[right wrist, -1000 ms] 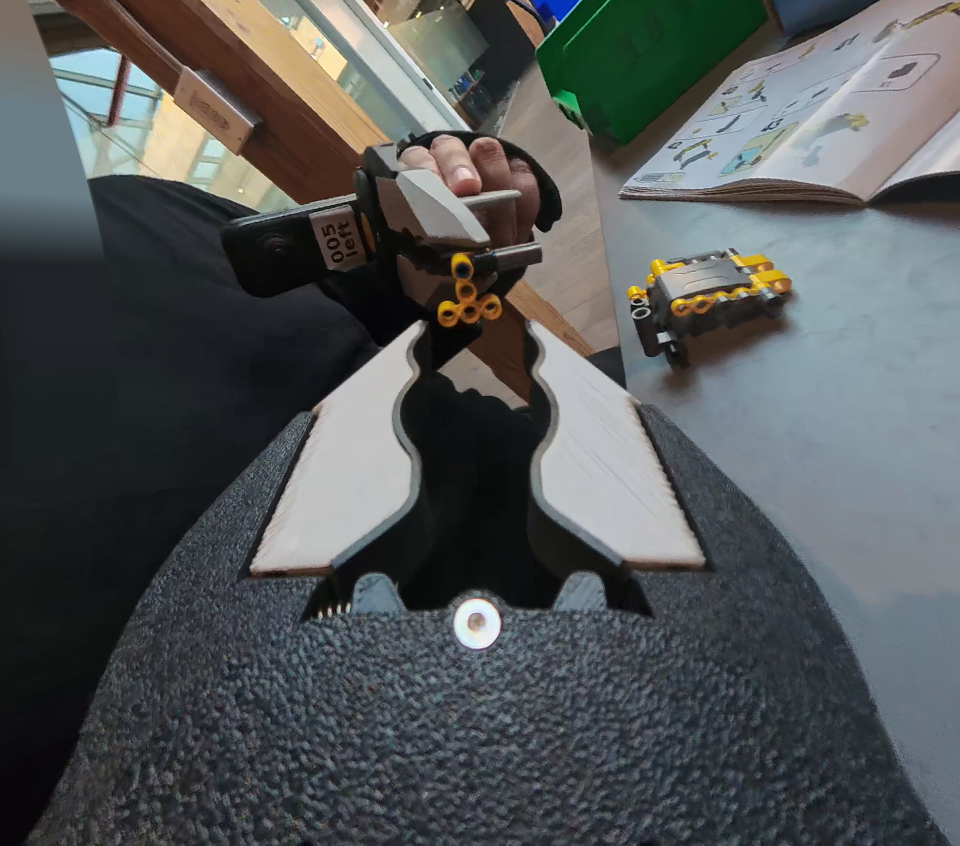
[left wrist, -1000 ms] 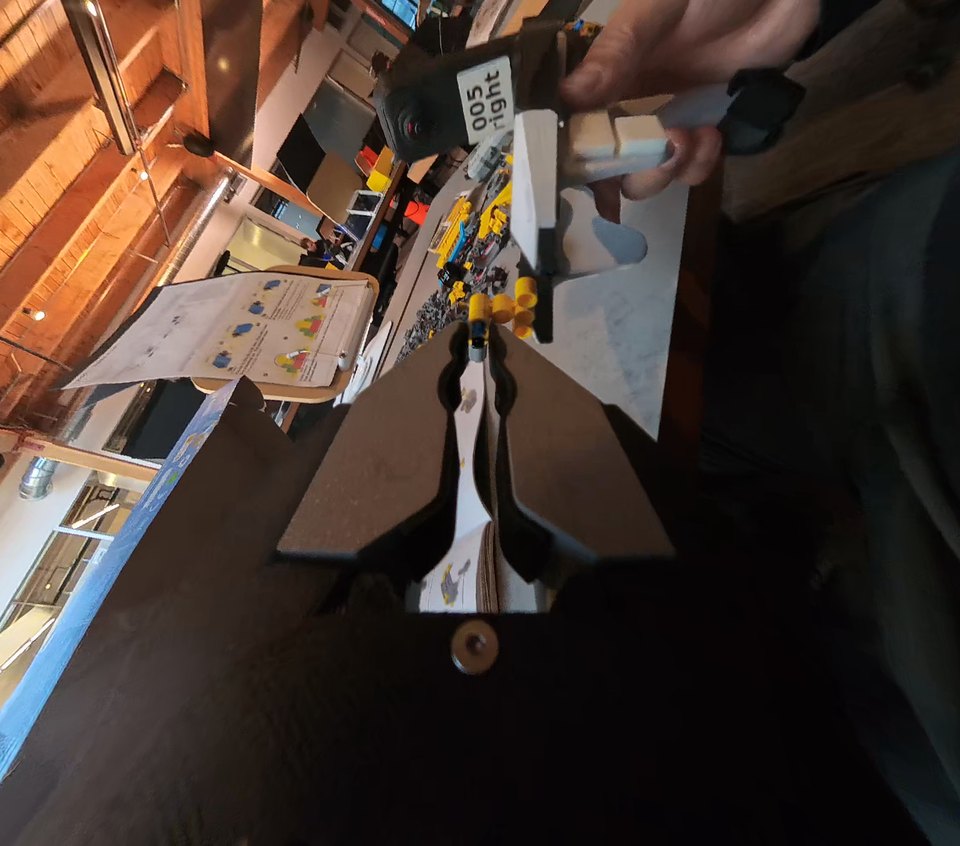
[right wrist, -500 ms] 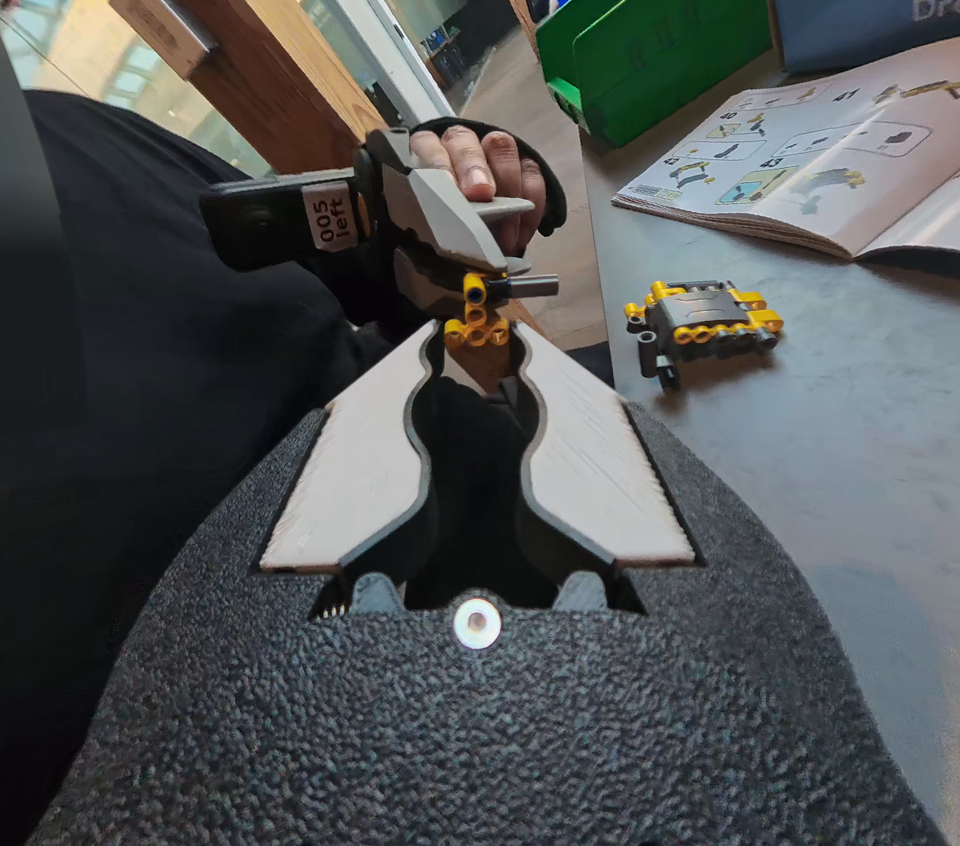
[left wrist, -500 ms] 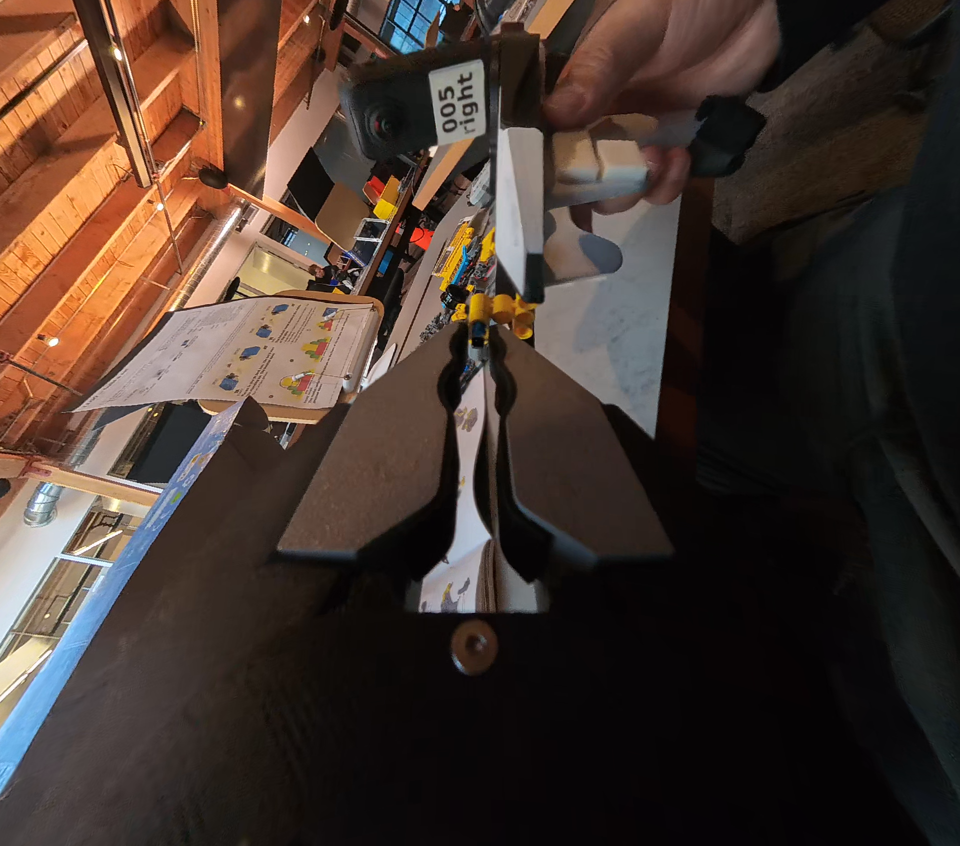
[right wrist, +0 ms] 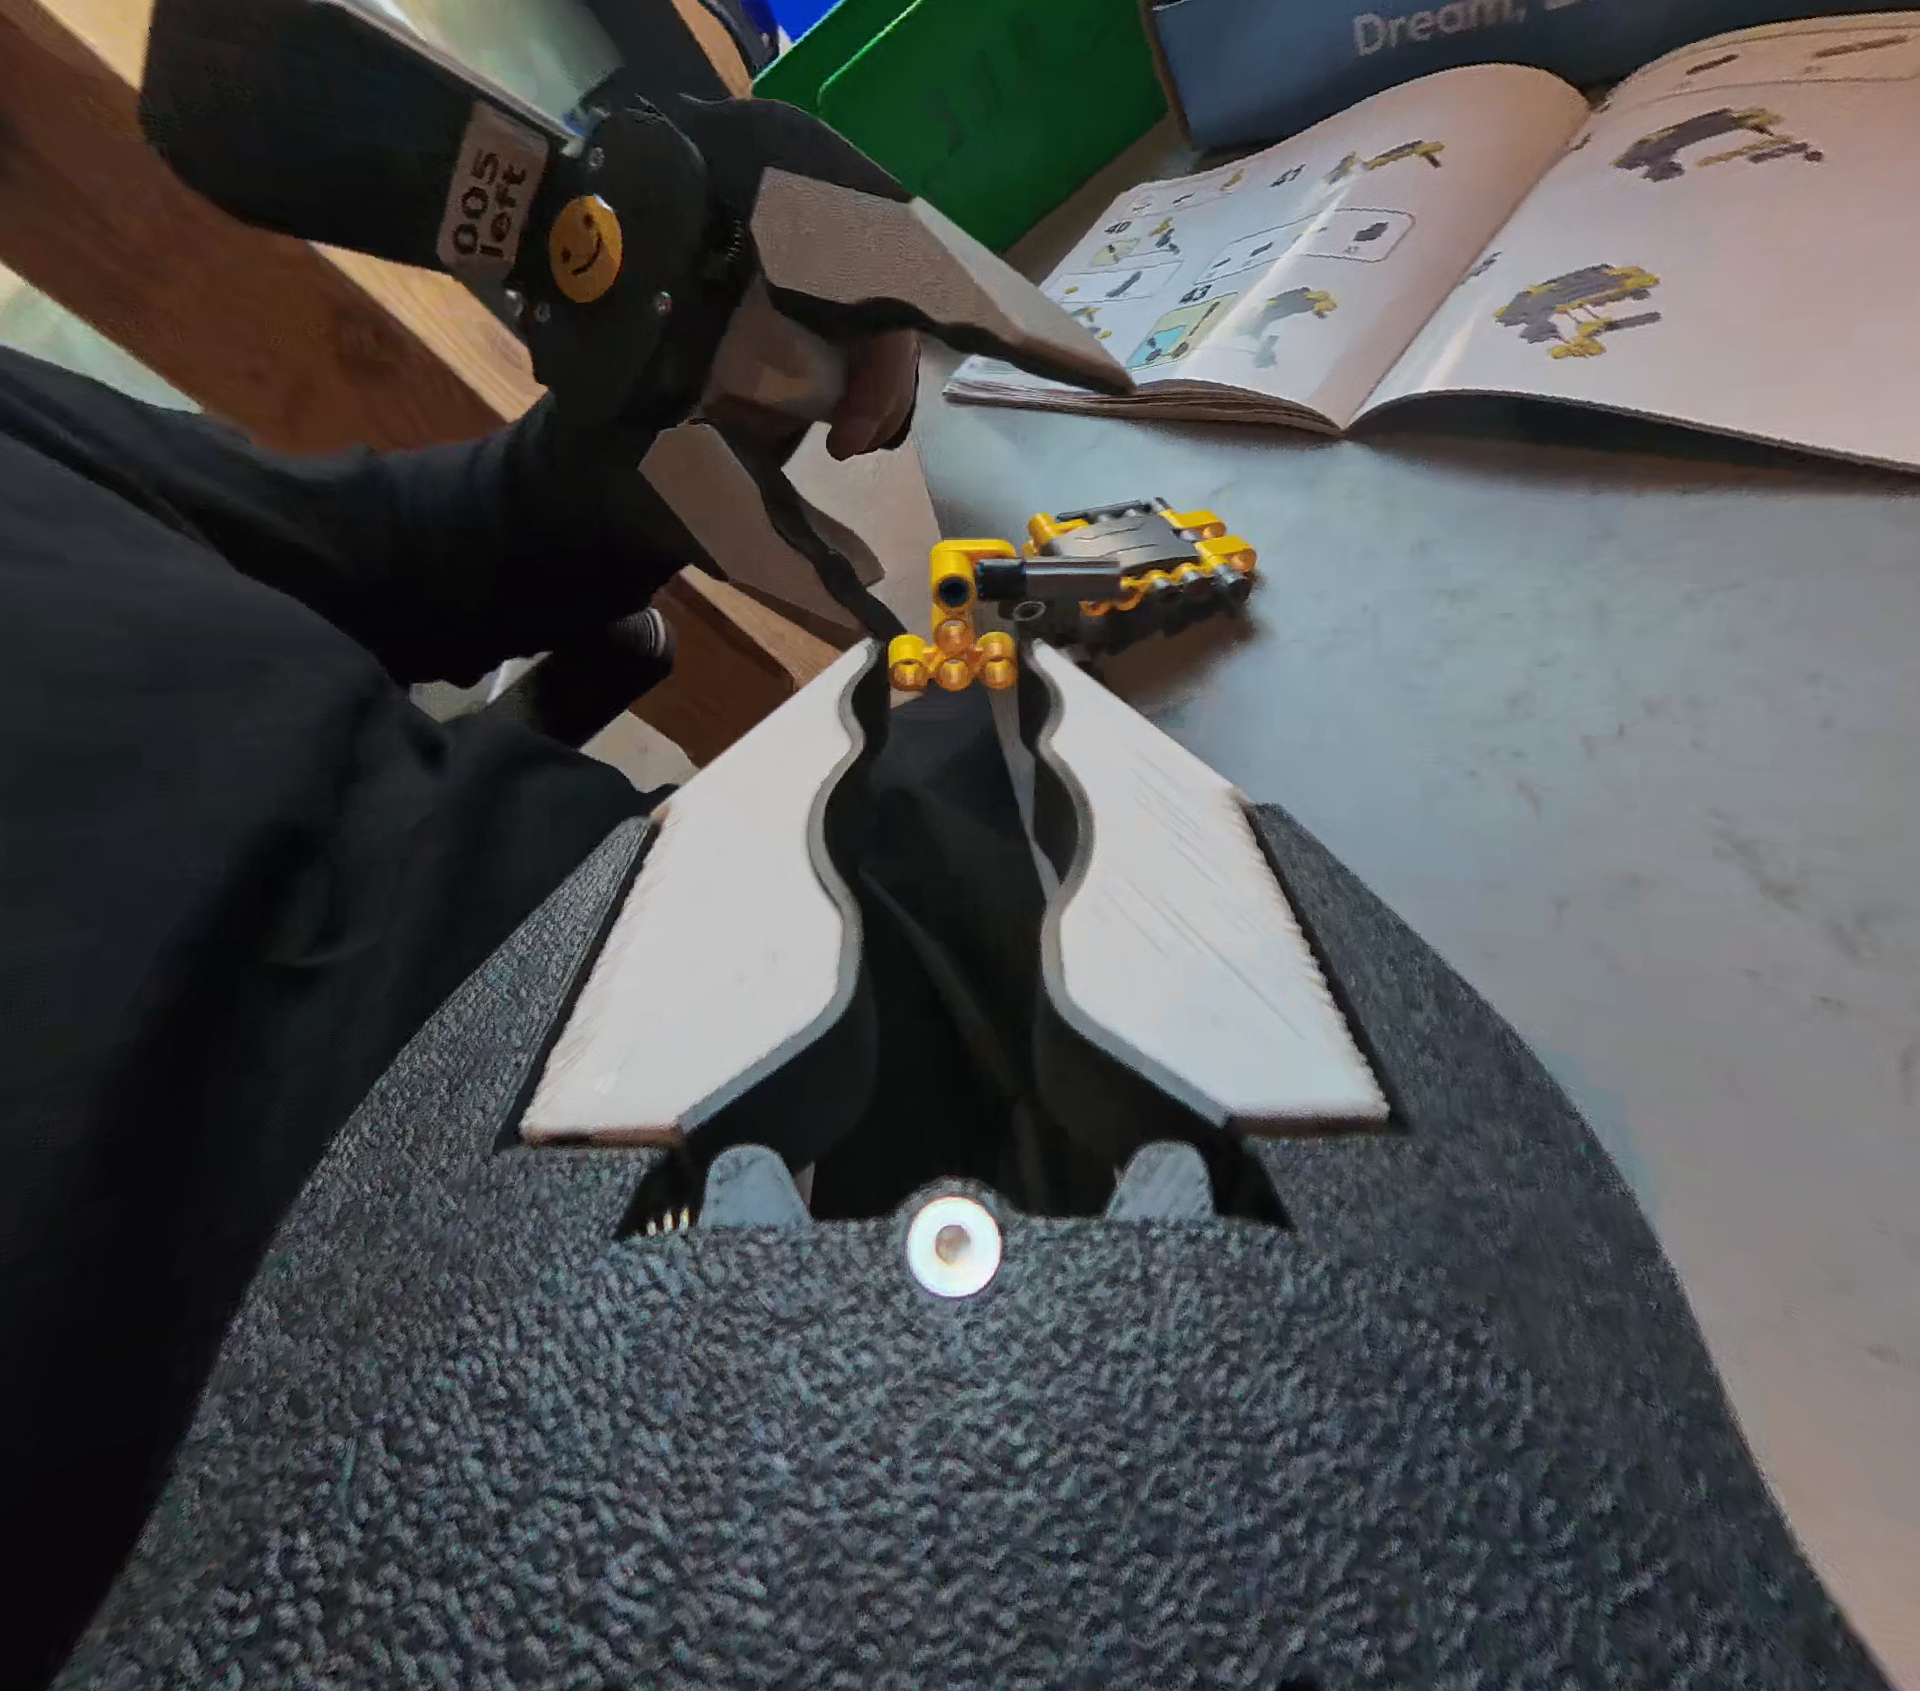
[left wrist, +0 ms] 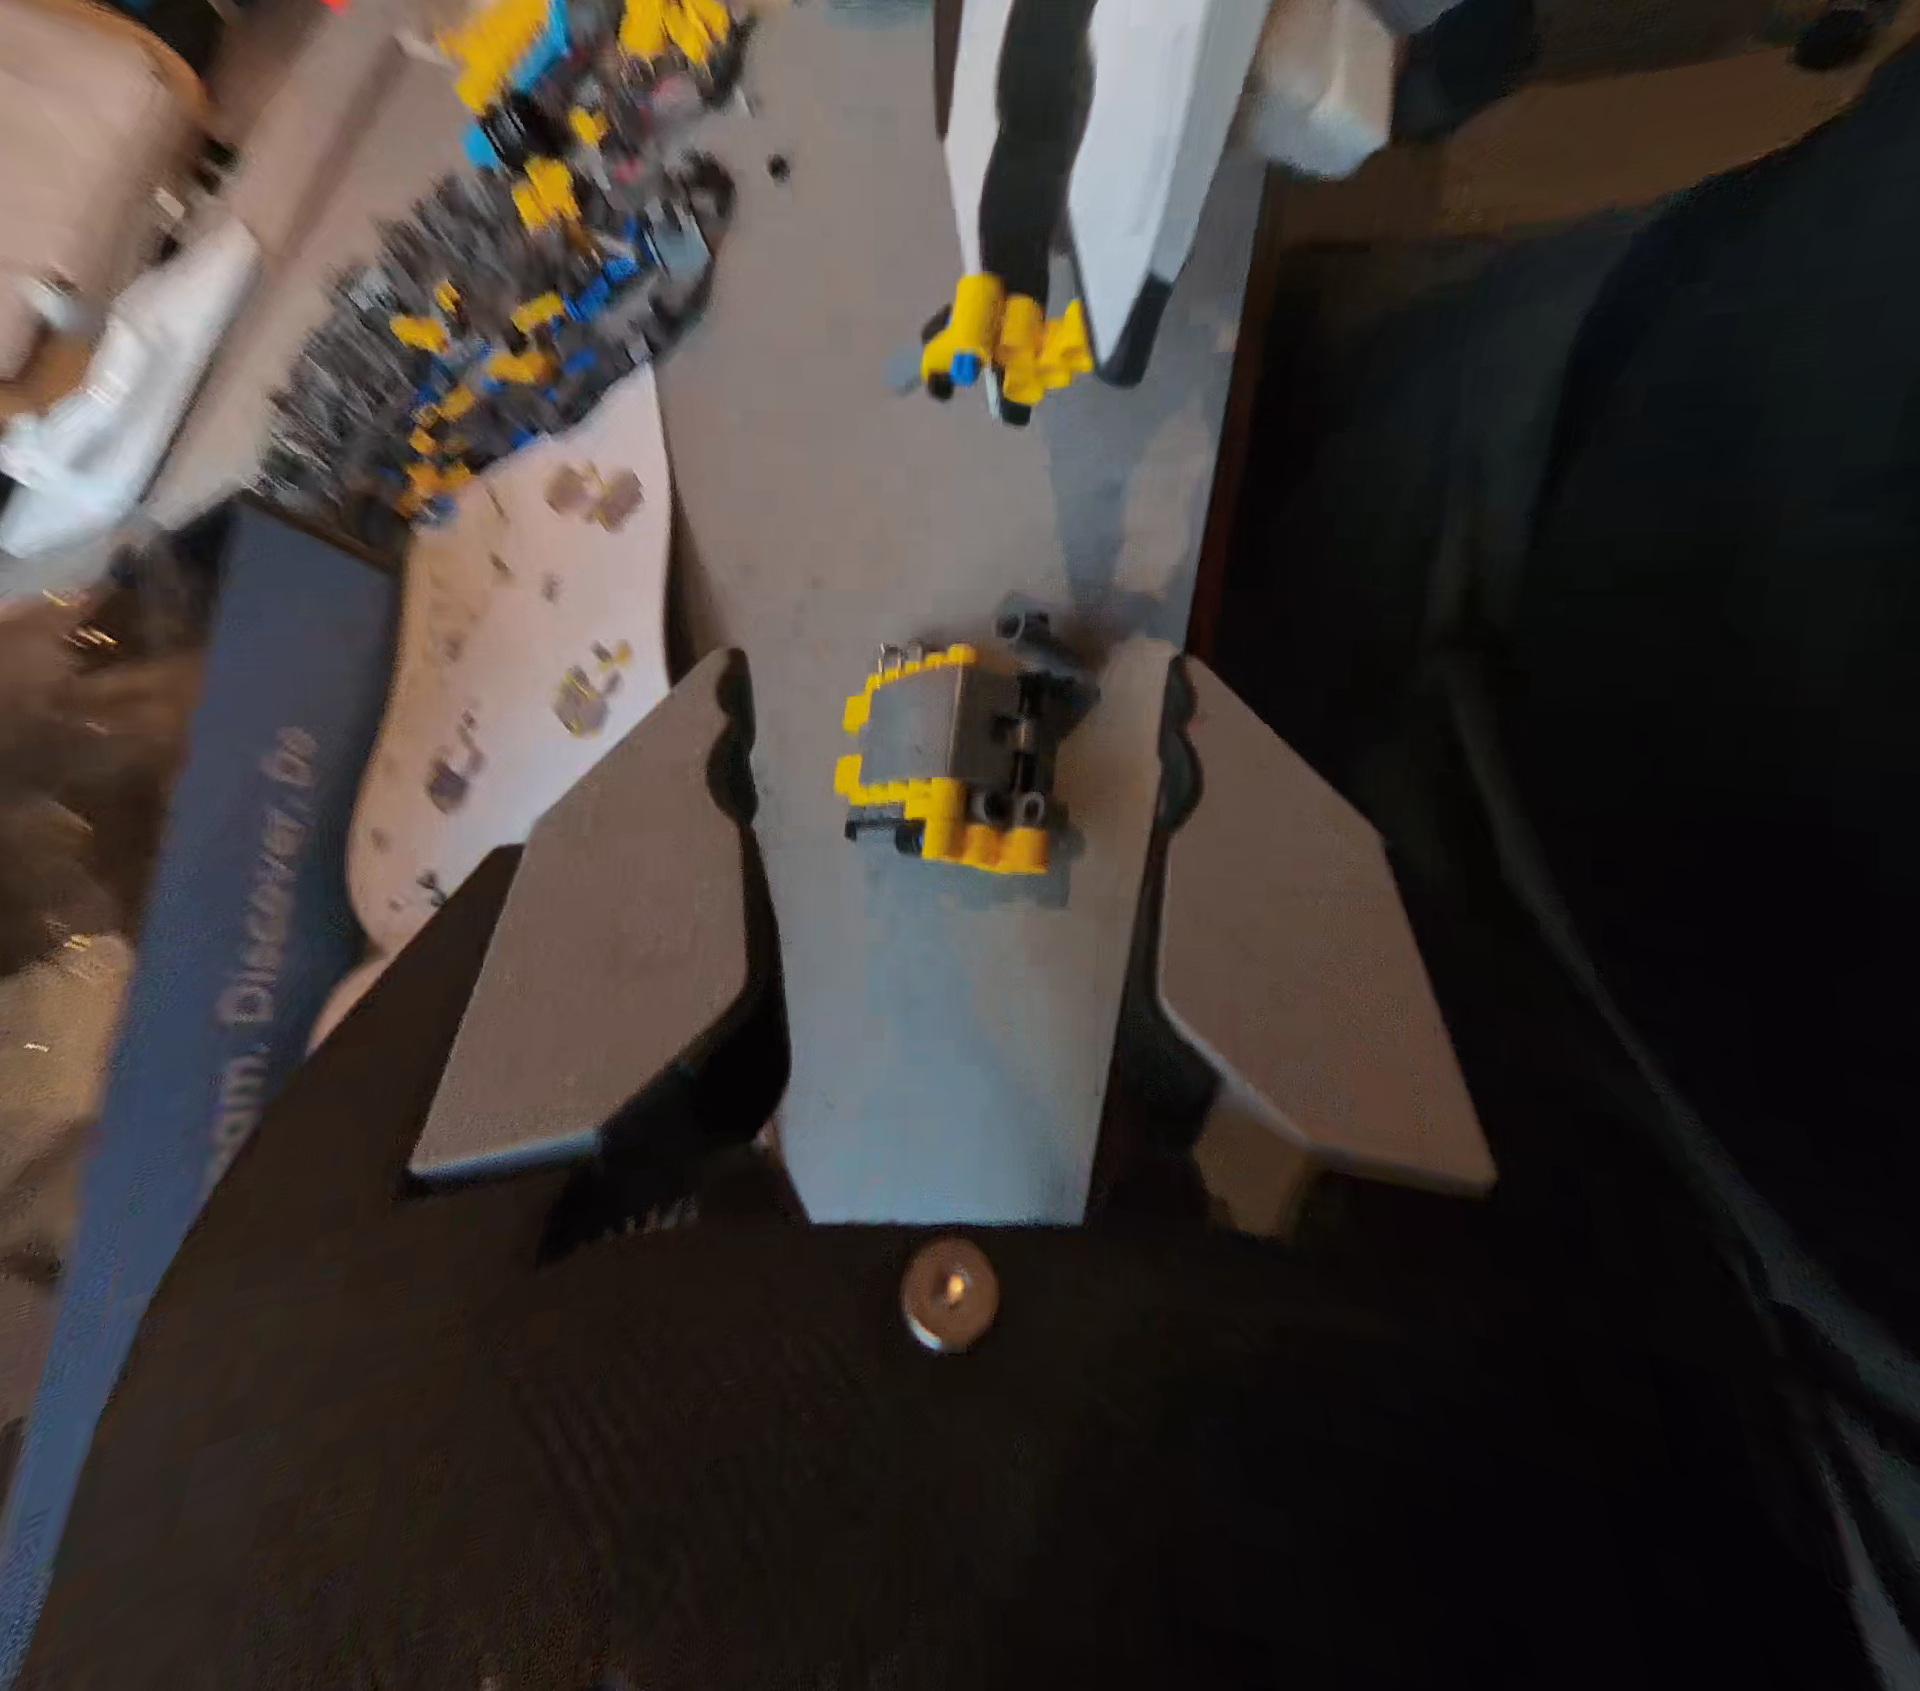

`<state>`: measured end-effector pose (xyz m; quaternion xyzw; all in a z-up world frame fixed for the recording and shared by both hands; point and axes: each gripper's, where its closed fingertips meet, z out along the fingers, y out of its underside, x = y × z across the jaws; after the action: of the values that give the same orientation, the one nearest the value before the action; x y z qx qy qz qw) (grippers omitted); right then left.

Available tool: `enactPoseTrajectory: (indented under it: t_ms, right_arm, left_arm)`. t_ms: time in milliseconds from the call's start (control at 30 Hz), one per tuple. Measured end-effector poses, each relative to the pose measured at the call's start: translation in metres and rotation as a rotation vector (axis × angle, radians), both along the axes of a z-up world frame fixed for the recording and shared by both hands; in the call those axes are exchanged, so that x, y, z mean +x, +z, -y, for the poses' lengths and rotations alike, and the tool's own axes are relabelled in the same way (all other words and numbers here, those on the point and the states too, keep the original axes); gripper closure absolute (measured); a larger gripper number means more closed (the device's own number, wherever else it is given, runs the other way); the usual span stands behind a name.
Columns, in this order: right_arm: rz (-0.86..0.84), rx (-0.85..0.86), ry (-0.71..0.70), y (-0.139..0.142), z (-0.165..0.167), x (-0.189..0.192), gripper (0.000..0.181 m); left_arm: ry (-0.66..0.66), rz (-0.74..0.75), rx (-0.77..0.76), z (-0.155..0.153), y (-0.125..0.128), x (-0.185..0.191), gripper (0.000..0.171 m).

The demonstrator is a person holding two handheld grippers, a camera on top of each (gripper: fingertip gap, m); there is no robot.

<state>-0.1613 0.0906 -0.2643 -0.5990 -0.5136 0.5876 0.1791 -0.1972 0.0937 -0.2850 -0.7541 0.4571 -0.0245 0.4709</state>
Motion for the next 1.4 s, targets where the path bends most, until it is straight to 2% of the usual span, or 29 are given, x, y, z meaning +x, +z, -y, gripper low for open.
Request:
enactPoseTrajectory:
  t_ms: [167,233,367,500,700,800,867,967,1100,1167,1267,1300,1400]
  right_arm:
    - [0.006,0.014,-0.059,-0.012,-0.005,-0.001,0.158]
    - [0.010,-0.002,-0.052,-0.014,-0.004,0.000,0.158]
    - [0.008,-0.023,-0.019,-0.015,0.002,0.002,0.158]
    - [0.013,-0.001,-0.013,-0.020,0.009,0.001,0.158]
    - [-0.017,0.085,-0.053,-0.028,0.019,0.002,0.158]
    - [-0.019,0.084,-0.055,-0.029,0.019,0.003,0.158]
    - [-0.026,0.073,-0.058,-0.027,0.017,0.004,0.158]
    - [-0.031,0.067,-0.062,-0.027,0.016,0.004,0.158]
    - [-0.027,0.070,-0.056,-0.028,0.018,0.004,0.158]
    - [-0.023,0.077,-0.052,-0.030,0.019,0.003,0.158]
    - [-0.024,0.076,-0.043,-0.031,0.022,0.002,0.158]
    - [-0.023,0.077,-0.043,-0.031,0.023,0.002,0.158]
    - [-0.036,0.071,-0.050,-0.030,0.023,0.003,0.158]
  left_arm:
    - [0.044,-0.012,-0.177,-0.007,-0.030,-0.003,0.107]
    - [0.028,0.001,-0.221,-0.006,-0.032,0.000,0.119]
    - [0.025,-0.021,-0.245,-0.007,-0.034,-0.006,0.131]
    - [-0.006,-0.034,-0.279,0.000,-0.034,-0.004,0.131]
    - [-0.004,-0.070,-0.203,0.010,-0.035,0.007,0.131]
    - [0.024,-0.111,-0.207,0.014,-0.041,0.002,0.113]
    - [0.031,-0.147,-0.202,0.018,-0.046,0.001,0.108]
    - [0.068,-0.253,-0.129,0.016,-0.047,-0.003,0.115]
    - [0.126,-0.331,0.009,0.011,-0.029,-0.002,0.115]
    - [0.116,-0.322,-0.008,0.014,-0.029,0.002,0.119]
    - [0.127,-0.412,-0.068,0.015,-0.046,-0.005,0.119]
    - [0.136,-0.436,-0.062,0.013,-0.050,-0.006,0.116]
    - [0.138,-0.486,-0.031,0.015,-0.048,-0.003,0.124]
